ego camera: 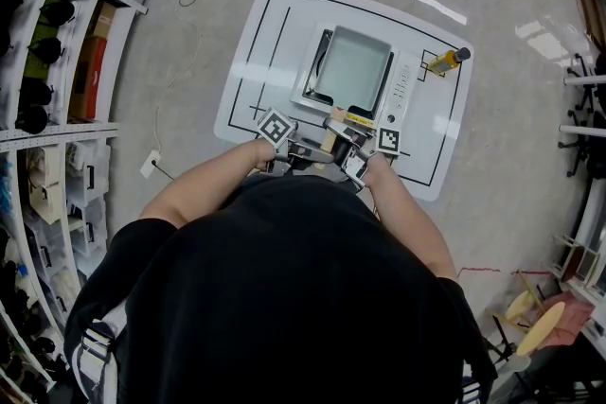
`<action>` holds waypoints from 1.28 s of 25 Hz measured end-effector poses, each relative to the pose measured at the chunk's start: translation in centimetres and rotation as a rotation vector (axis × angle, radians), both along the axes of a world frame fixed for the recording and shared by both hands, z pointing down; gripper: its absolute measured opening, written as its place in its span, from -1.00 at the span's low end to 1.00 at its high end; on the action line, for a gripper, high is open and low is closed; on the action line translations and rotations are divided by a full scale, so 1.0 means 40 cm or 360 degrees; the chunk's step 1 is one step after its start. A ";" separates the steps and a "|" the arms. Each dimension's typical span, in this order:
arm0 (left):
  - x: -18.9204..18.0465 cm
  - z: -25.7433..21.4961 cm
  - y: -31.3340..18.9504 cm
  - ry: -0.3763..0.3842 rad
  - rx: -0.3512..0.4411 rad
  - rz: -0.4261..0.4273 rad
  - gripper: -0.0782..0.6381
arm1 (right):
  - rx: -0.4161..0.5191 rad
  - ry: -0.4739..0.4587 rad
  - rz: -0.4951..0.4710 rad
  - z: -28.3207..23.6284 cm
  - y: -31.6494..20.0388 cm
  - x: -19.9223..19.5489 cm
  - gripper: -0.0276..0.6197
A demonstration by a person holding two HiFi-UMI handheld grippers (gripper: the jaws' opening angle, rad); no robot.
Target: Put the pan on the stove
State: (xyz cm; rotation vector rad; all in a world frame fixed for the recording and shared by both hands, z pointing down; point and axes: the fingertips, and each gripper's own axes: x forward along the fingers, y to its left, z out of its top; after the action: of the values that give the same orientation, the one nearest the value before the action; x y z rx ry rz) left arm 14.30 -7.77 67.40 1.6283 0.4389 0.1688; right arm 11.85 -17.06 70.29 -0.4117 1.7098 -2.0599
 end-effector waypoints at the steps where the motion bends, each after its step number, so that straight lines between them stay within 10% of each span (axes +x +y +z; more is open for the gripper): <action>1: 0.000 -0.002 0.000 0.0006 -0.0006 -0.0007 -0.43 | -0.0004 -0.0009 0.0009 -0.001 -0.001 0.001 -0.53; 11: -0.002 -0.013 -0.015 0.0054 0.0001 -0.0052 -0.11 | 0.0007 -0.0052 0.0126 -0.008 -0.023 0.019 -0.11; 32: 0.009 0.010 -0.017 0.0014 0.0039 -0.0098 -0.03 | 0.0091 0.0162 0.0124 0.023 -0.017 0.040 -0.06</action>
State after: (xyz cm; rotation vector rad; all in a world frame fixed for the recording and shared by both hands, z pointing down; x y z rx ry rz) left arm 14.67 -8.47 67.78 1.6649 0.3942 0.1216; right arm 13.46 -17.73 71.21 -0.5645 1.7776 -1.9605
